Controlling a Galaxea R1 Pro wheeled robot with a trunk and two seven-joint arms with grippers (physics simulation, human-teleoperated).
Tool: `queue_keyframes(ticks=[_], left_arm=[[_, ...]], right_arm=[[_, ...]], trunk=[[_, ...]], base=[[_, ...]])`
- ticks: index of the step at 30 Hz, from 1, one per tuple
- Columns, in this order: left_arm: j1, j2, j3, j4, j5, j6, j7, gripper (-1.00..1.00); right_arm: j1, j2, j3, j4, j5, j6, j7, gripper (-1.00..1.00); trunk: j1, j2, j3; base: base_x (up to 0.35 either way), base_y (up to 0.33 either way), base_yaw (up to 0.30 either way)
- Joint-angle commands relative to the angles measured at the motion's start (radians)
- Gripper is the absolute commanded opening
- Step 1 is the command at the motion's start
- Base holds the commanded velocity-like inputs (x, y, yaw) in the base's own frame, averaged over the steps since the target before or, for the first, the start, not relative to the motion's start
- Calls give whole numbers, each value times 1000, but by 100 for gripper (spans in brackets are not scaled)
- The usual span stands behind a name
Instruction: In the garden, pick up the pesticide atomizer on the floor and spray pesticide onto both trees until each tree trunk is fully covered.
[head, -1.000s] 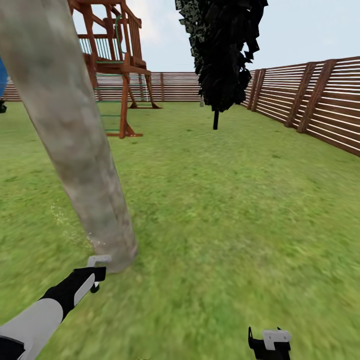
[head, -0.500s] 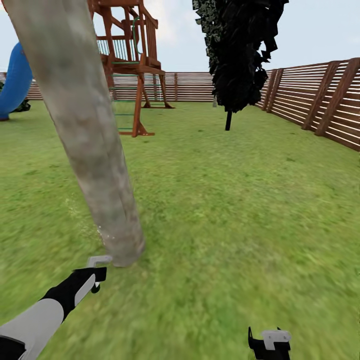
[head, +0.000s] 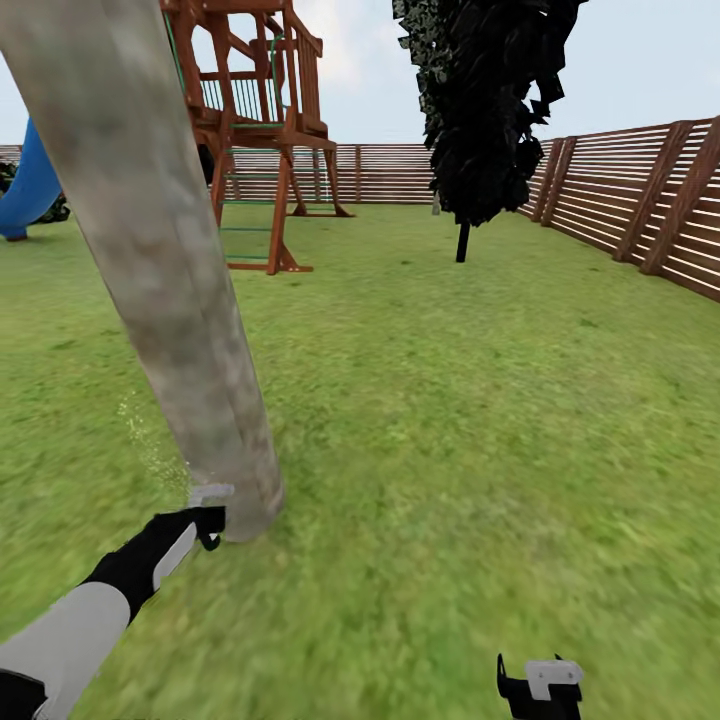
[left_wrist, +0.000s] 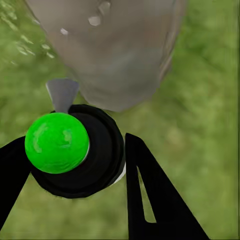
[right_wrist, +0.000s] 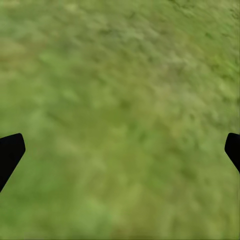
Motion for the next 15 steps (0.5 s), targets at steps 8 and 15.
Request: queue_keyframes(ticks=[8, 15], left_arm=[[-1, -11, -3, -37, -5, 58, -9, -100], [-1, 7, -1, -56, -7, 59, -10, -100]], right_arm=[[0, 0, 0, 0, 2, 0, 0, 100], [0, 0, 0, 0, 2, 0, 0, 100]], trunk=[[0, 0, 0], [0, 0, 0]], base=[[0, 0, 1], [-93, 0, 0]])
